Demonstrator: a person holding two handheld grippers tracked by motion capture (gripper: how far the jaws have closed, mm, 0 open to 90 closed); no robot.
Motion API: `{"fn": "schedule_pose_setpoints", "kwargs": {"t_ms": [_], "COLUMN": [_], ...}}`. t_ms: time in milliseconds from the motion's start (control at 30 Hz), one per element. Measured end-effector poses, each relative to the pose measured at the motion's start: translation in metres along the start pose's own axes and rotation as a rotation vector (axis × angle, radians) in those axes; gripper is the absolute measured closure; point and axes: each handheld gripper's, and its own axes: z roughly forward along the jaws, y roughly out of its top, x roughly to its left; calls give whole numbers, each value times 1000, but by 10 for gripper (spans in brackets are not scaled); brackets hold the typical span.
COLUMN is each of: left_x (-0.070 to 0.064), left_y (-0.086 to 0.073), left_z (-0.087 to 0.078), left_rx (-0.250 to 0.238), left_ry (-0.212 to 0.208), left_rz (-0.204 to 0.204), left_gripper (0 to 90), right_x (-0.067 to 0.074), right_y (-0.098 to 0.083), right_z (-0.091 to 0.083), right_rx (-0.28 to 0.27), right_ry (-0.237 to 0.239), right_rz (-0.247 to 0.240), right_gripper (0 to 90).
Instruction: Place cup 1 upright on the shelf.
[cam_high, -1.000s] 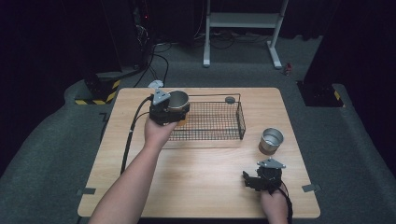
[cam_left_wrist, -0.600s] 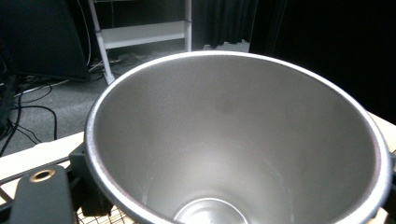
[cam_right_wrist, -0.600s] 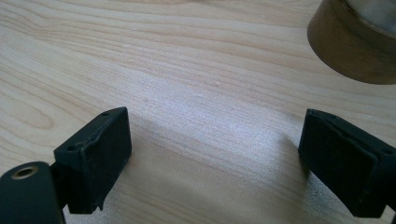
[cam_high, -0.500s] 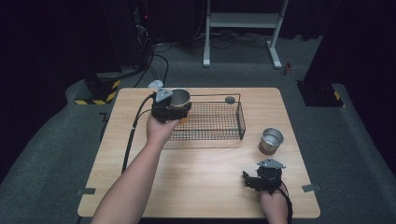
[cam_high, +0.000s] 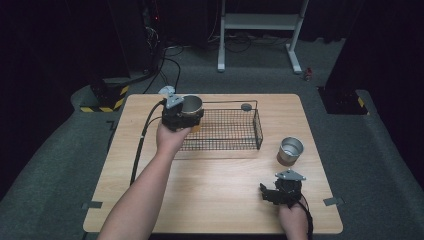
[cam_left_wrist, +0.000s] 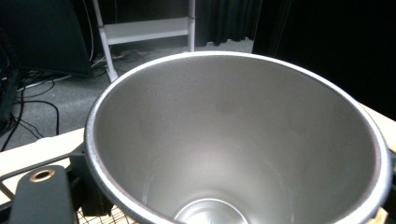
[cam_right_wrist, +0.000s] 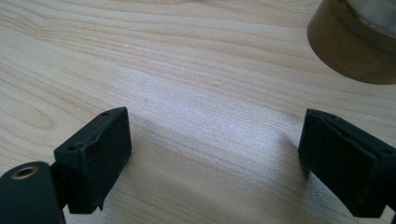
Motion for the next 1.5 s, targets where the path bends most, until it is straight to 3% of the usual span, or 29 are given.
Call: {"fn": "schedule_pose_setpoints", "kwargs": {"t_ms": [533, 800, 1000, 1500], "left_x": [3, 10, 18, 25], "left_y": [-8, -20, -35, -47], "left_z": [12, 25, 33, 44], "left_rx": [41, 70, 120, 242], "left_ry": [6, 19, 44, 90], "left_rz": [-25, -60, -66, -65], "left_gripper": [139, 139, 139, 138], "right_x": [0, 0, 0, 0], "right_y": [0, 0, 0, 0], "right_z": [0, 0, 0, 0], "right_rx": [1, 2, 0, 1], "right_ry": [0, 0, 2, 3], "right_rz": [0, -3, -9, -10], "right_gripper": [94, 95, 95, 95]}}
